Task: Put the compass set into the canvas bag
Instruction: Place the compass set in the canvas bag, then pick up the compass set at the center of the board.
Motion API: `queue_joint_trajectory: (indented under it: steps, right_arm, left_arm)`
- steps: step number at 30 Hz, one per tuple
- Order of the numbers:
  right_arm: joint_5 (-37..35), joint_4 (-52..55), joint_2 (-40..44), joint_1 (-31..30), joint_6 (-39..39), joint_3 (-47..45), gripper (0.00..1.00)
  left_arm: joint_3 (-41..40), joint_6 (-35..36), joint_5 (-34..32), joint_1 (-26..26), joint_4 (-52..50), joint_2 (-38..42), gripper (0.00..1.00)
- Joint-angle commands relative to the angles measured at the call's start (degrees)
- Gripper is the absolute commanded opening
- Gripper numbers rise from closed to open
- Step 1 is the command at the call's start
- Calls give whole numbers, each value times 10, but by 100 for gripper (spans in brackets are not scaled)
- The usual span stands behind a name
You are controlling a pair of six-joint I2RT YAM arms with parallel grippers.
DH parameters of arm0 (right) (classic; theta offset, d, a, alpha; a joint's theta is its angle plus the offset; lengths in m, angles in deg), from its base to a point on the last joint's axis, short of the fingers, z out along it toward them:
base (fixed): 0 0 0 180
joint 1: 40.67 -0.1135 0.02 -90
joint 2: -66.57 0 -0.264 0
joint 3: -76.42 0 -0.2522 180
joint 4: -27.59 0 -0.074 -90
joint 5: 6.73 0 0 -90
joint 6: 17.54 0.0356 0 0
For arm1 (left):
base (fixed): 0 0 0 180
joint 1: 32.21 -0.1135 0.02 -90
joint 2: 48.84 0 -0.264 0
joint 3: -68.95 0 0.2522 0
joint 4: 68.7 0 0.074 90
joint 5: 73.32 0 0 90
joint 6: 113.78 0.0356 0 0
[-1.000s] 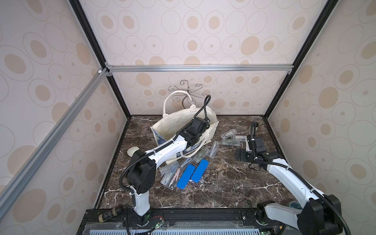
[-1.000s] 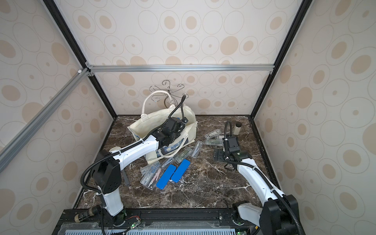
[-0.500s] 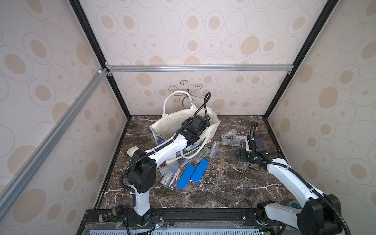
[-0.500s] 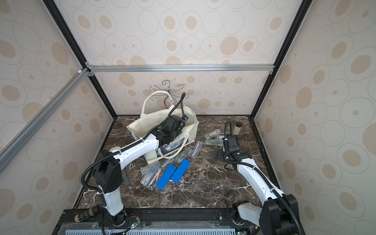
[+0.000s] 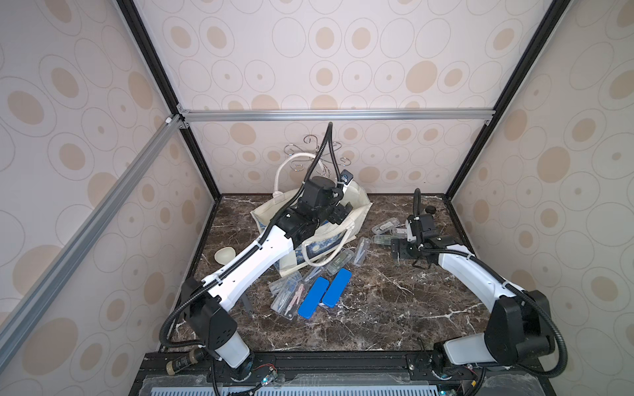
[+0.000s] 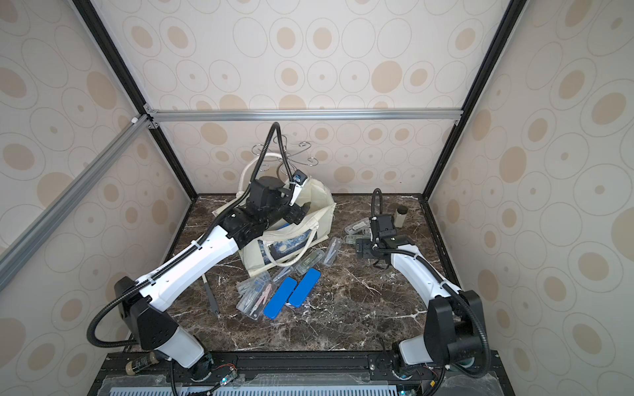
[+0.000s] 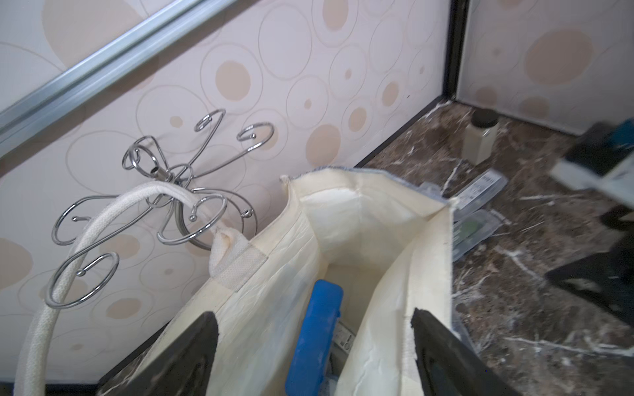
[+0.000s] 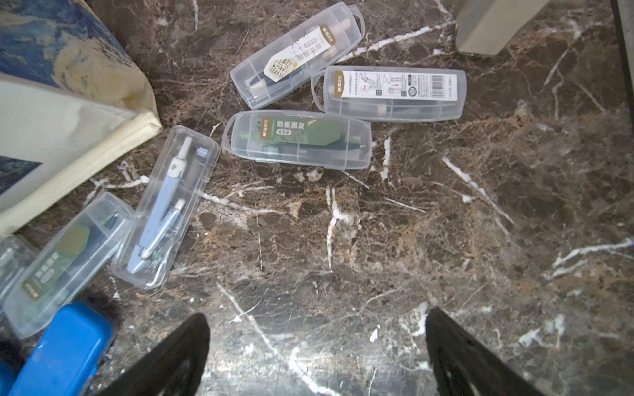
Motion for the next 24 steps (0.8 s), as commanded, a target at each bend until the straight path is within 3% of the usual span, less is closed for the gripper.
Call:
queue_joint_trajectory:
  steps: [1, 10, 17, 24]
  right_arm:
    - [15, -13, -36, 4, -95, 20, 100]
    - [65, 7, -135, 7, -300, 99, 98]
    - [105, 59, -204, 16, -419, 181, 98]
    - [101, 135, -295, 34, -460, 272, 96]
  left_arm:
    - [-53, -71, 98, 31, 14, 21, 89]
    - [-225, -169, 80, 137, 163, 44, 100]
    - [-335, -217, 51, 154, 249, 57, 100]
    - [-437, -267, 16, 156, 326, 97, 100]
